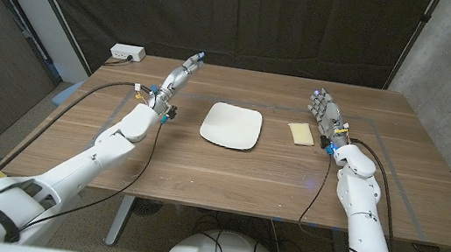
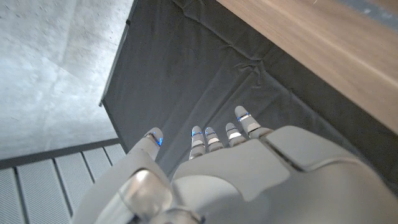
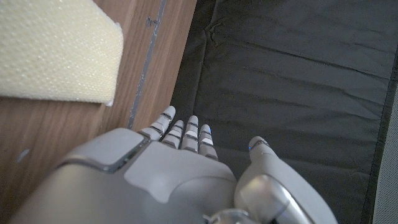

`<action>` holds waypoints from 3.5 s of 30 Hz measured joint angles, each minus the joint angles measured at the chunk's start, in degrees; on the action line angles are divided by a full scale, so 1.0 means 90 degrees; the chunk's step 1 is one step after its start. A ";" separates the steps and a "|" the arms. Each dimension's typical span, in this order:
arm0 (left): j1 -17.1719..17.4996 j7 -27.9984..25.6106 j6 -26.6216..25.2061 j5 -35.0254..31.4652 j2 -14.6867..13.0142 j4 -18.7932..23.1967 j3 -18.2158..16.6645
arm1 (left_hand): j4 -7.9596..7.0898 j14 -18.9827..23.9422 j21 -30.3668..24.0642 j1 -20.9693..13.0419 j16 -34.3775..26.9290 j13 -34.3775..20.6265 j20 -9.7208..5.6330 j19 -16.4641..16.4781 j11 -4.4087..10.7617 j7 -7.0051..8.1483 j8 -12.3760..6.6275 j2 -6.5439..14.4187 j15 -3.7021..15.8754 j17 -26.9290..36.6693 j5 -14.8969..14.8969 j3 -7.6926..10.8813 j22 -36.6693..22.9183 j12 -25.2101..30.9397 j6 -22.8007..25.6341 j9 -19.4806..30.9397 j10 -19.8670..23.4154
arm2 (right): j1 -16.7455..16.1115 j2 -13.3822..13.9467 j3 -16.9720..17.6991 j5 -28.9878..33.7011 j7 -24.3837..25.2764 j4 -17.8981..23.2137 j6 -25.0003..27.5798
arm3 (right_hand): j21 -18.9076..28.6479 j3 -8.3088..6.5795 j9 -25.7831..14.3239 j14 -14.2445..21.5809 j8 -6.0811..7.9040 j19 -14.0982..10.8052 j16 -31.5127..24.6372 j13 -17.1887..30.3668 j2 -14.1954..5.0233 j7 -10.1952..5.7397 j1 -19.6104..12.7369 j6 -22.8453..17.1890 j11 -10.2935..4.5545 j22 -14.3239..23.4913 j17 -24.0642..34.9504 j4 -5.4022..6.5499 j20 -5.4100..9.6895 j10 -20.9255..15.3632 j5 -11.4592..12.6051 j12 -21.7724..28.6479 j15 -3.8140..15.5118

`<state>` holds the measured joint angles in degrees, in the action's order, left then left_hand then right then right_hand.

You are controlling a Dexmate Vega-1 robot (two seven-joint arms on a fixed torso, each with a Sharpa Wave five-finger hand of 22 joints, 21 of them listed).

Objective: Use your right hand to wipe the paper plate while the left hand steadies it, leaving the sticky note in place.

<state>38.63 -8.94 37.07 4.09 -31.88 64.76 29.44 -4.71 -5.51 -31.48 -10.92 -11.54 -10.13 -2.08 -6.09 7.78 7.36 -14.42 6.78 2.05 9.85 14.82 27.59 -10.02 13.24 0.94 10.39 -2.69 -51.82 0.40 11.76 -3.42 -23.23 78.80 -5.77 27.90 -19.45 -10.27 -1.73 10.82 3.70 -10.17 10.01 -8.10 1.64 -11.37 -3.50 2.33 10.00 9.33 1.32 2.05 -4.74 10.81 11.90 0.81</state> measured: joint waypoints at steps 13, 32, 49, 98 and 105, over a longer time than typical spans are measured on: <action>-0.0560 -0.0653 0.0536 -0.1843 -0.0344 -0.0105 0.0524 | 0.0077 0.0137 0.0038 -0.0194 0.0000 -0.0001 0.0016 0.0121 0.0020 0.0058 0.0000 0.0012 0.0000 0.0001 -0.0072 0.0081 0.0000 -0.0044 0.0126 0.0000 0.0141 | -0.0065 -0.0021 -0.0043 0.0166 -0.0040 0.0159 -0.0137 | -0.0054 -0.0053 0.0000 0.0034 0.0000 0.0001 0.0000 -0.0001 0.0000 0.0000 -0.0100 0.0000 0.0029 0.0000 0.0001 -0.0106 0.0000 -0.0039 0.0001 0.0000 -0.0035; -0.0823 -0.1214 0.0275 -0.3956 -0.1002 0.0687 0.0871 | 0.0235 0.0467 0.0087 -0.0392 0.0031 -0.0001 0.0006 0.0290 0.0104 0.0233 0.0026 -0.0157 -0.0017 0.0007 -0.0124 0.0063 0.0002 -0.0094 0.0479 0.0018 0.0519 | -0.0121 0.0005 -0.0157 0.0308 0.0056 0.0230 -0.0473 | -0.0054 -0.0123 0.0001 0.0165 0.0050 -0.0171 -0.0025 -0.0001 -0.0025 -0.0057 -0.0243 -0.0238 0.0013 -0.0001 0.0017 -0.0228 -0.0011 -0.0308 -0.0005 0.0049 -0.0065; -0.0719 -0.1974 -0.0440 -0.5613 -0.1328 0.1310 0.0920 | 0.0441 0.2511 0.0124 -0.0664 -0.0202 -0.0047 -0.0004 0.1032 -0.0036 0.0036 -0.0145 -0.0399 0.0027 0.0030 -0.0141 -0.0013 -0.0011 0.0179 0.2060 0.0017 0.2677 | -0.0090 0.0100 -0.0275 0.0384 0.0115 0.0296 -0.0587 | -0.0092 -0.0114 0.0001 0.0185 0.0049 -0.0170 -0.0025 -0.0001 -0.0033 -0.0023 -0.0301 -0.0272 0.0013 -0.0001 0.0017 -0.0289 -0.0011 -0.0308 -0.0024 0.0049 -0.0044; -0.0718 -0.0327 -0.1068 -0.5951 -0.1679 0.1574 0.1125 | 0.0951 0.2690 0.0370 -0.1315 0.0013 -0.0075 0.0121 0.1221 0.0017 -0.0335 -0.0308 -0.0297 0.0034 0.0107 -0.0243 0.0485 -0.0061 -0.0068 0.3428 0.0016 0.3256 | 0.0291 0.0121 -0.0455 0.0510 0.0121 -0.0140 -0.0597 | -0.0204 -0.0087 0.0001 0.0219 0.0018 -0.0192 -0.0025 -0.0001 -0.0025 -0.0001 -0.0360 -0.0247 0.0069 0.0030 0.0015 -0.0315 -0.0034 -0.0246 -0.0048 -0.0006 -0.0078; -0.0721 -0.0324 -0.1087 -0.6129 -0.1656 0.1493 0.1193 | 0.0951 0.2691 0.0398 -0.1230 0.0013 -0.0075 0.0155 0.1256 0.0013 -0.0326 -0.0292 -0.0265 0.0034 0.0104 -0.0243 0.0485 -0.0061 -0.0103 0.3488 0.0016 0.3307 | 0.0310 0.0123 -0.0488 0.0560 0.0129 -0.0133 -0.0521 | -0.0228 -0.0060 0.0001 0.0219 -0.0019 -0.0192 -0.0025 -0.0002 -0.0025 -0.0016 -0.0360 -0.0231 0.0057 0.0030 0.0014 -0.0342 -0.0034 -0.0235 -0.0047 -0.0006 -0.0077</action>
<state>32.14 -11.86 27.29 -51.07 -46.79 78.20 40.17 3.85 18.71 -27.90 -21.98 -11.42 -10.81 -0.69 5.21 7.89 4.43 -17.04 4.39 2.35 10.79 12.63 31.95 -10.57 12.31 32.33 10.53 27.08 -49.03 1.51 7.37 1.62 -22.06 77.61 -10.46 25.85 -19.99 -10.26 0.23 10.65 1.97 -10.39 9.99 -8.33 1.49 -14.61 -5.58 2.85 10.27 9.46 -1.75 1.74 -6.85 10.38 11.84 0.12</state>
